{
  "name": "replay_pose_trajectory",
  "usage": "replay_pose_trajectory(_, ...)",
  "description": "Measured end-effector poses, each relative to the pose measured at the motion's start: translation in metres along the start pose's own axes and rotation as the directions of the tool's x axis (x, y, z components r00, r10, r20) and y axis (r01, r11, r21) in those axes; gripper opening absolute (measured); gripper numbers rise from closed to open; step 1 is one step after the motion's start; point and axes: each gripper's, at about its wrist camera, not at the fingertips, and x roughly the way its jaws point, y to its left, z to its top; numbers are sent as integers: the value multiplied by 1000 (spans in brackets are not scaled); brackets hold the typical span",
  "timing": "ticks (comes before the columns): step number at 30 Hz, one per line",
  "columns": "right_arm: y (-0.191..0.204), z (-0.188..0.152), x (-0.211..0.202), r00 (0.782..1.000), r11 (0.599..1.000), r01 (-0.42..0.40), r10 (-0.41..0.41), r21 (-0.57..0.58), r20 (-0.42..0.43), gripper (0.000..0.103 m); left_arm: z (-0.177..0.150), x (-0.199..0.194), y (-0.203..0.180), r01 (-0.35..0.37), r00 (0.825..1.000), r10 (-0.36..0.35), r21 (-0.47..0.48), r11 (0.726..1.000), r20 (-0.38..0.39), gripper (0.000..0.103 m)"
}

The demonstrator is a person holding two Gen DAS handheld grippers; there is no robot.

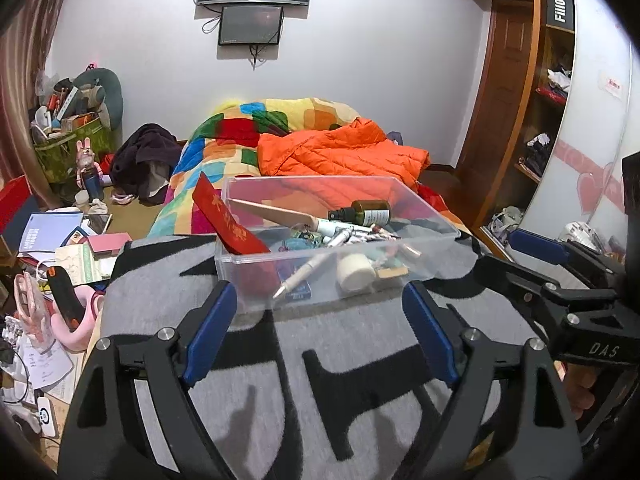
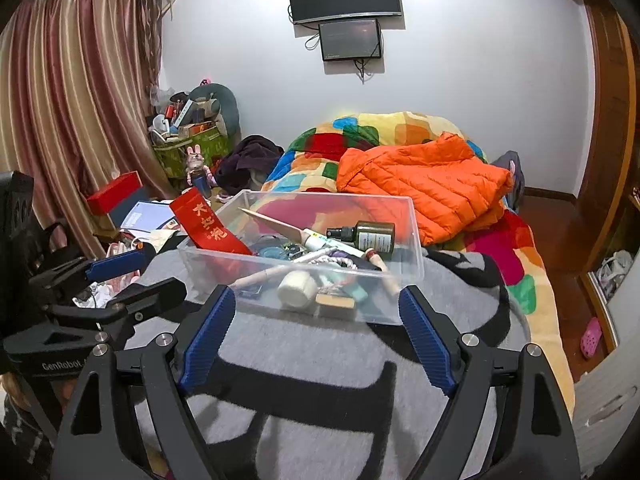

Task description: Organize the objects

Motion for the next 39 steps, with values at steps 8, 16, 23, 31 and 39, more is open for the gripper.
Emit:
replay_pose_trajectory(8,1,-11,-1,1000,1000,3,-3,-11,-17,82,-9,0,-8,-3,1000,3,-5,1000,-6,87)
replay_pose_trajectory(16,-3,-12,1,1000,1000,-3,3,1,-24,82,-9,1,-10,-10,1000,10,-3,1000,-2,87)
replay_pose_trajectory(23,-1,-12,3,1000,1000,-7,7,-1,-28,82,-8,2,-9,-6,1000,6,-10,1000,-5,87)
replay_pose_trajectory(31,0,-12,2,1000,1000,-9,9,-3,-28,82,-8,3,-11,-5,1000,5,-6,1000,-6,87)
replay_pose_trajectory(39,5,-12,1,1000,1000,-10,9,-11,-24,82,-9,3,-12,-1,1000,1,-5,1000,-6,87)
